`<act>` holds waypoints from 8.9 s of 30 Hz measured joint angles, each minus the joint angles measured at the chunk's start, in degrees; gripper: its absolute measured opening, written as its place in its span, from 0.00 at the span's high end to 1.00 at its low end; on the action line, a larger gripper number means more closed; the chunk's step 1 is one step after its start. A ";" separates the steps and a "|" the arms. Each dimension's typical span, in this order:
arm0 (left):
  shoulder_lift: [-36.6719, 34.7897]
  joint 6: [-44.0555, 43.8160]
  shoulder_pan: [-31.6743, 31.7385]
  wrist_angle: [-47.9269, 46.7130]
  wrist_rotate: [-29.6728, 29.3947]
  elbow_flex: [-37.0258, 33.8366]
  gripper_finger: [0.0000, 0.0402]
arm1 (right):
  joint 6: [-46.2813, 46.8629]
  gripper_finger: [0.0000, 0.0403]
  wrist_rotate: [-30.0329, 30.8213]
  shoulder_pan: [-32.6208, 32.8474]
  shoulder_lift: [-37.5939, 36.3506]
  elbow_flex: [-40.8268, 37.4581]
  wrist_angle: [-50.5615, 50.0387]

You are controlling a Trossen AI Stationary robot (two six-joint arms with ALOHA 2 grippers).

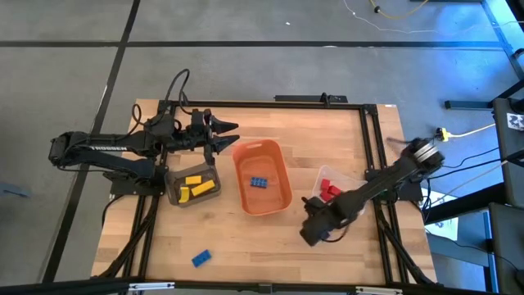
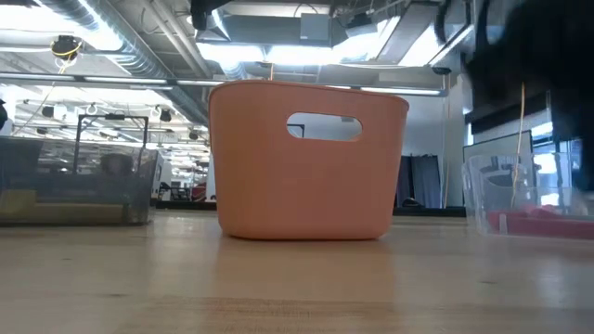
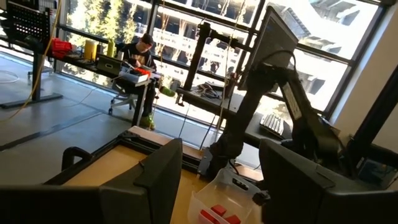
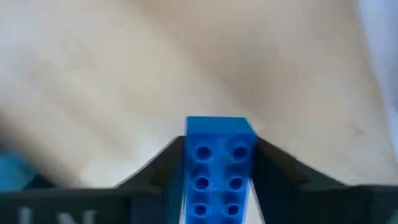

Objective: Sort & place blocks by color
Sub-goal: Put the right blue game piece into the orange bin, then put the blue game piece into the orange bin

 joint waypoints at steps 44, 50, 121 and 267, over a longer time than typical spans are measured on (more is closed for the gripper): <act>0.02 -6.19 -0.79 8.85 7.21 0.00 0.49 | -66.15 0.65 -2.41 -34.07 -17.56 -0.09 42.61; 0.02 -5.73 -0.79 8.85 7.21 0.00 0.49 | -62.36 0.65 -1.08 -34.07 -4.80 -0.12 43.23; 0.02 -8.03 -3.57 -21.98 8.33 5.77 0.49 | -67.24 0.24 -3.40 -34.38 -31.23 -9.23 58.76; 40.70 -21.03 -45.80 -65.64 7.65 20.40 0.66 | -67.06 0.24 2.70 -34.38 -31.22 -9.21 41.36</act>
